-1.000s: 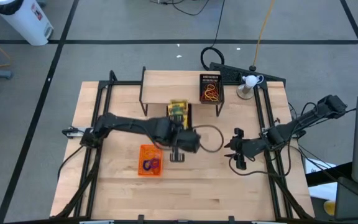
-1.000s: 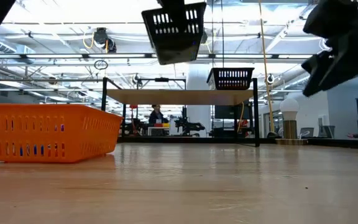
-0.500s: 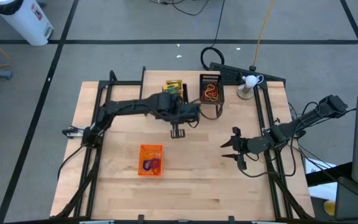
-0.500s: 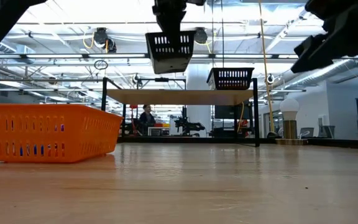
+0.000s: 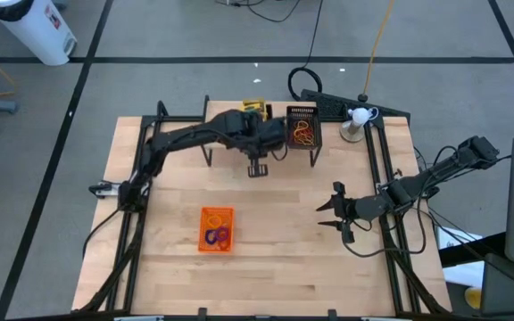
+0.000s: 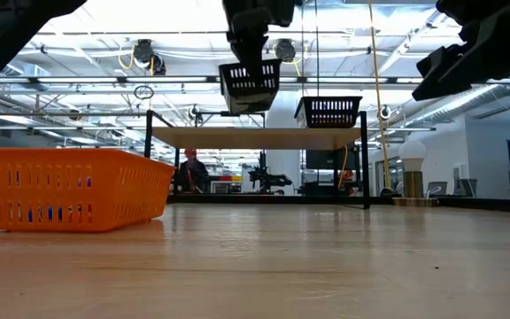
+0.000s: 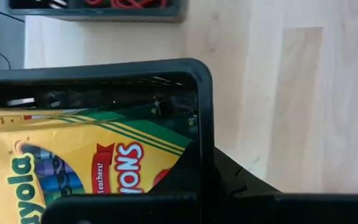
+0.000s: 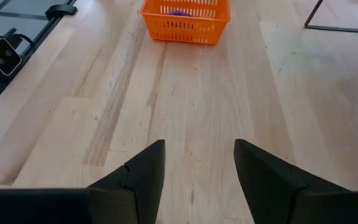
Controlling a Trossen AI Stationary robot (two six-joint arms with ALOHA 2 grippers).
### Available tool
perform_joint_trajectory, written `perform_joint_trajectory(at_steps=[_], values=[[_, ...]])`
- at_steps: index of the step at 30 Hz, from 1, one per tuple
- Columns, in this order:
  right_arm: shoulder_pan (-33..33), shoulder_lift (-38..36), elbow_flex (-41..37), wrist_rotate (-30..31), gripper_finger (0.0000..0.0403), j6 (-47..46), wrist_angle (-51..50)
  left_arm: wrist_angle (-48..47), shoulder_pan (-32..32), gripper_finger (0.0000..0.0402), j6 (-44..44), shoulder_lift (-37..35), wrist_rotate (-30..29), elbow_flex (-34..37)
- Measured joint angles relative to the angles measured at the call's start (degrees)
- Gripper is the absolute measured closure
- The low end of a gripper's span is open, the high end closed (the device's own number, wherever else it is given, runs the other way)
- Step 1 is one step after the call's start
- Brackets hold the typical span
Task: Pick & Place Office Desk Supplies
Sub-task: Put the black bin on the shelf
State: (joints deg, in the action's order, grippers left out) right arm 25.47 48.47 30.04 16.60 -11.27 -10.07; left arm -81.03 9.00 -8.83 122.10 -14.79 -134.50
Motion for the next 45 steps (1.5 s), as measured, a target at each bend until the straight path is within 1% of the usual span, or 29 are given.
perform_joint_trajectory(at_steps=[3, 8, 10, 12, 16, 31, 45], values=[[0.0, 0.0, 0.0, 0.0, 0.0220, 0.0, 0.0, 0.9, 1.8, 0.0401, -1.8, 0.0, 0.4, 0.0], [0.0, 0.0, 0.0, 0.1, 0.0220, 0.5, 0.0, 2.9, 4.5, 0.0401, -2.9, 0.2, 3.2, 0.0], [0.0, 0.0, 0.0, 0.6, 0.0220, 0.5, 0.0, 3.2, 5.0, 0.0401, -3.3, 0.4, 3.4, 0.0], [0.0, 0.0, 0.0, 1.6, 0.0220, 0.5, 0.0, 3.4, 5.5, 0.0401, -4.2, 0.7, 4.9, 0.0], [0.0, 0.1, 0.0, 1.6, 0.0220, 1.1, 0.0, 4.3, 6.0, 0.0401, -4.8, 1.7, 6.4, 0.1], [0.0, 0.1, 0.0, 1.6, 0.0220, 1.1, 0.0, 4.7, 6.4, 0.0401, -6.9, 4.3, 6.4, 0.0], [0.0, 0.1, 0.0, 1.6, 0.0220, 1.1, 0.4, 4.8, 6.5, 0.0397, -6.6, 4.4, 5.8, 0.0]])
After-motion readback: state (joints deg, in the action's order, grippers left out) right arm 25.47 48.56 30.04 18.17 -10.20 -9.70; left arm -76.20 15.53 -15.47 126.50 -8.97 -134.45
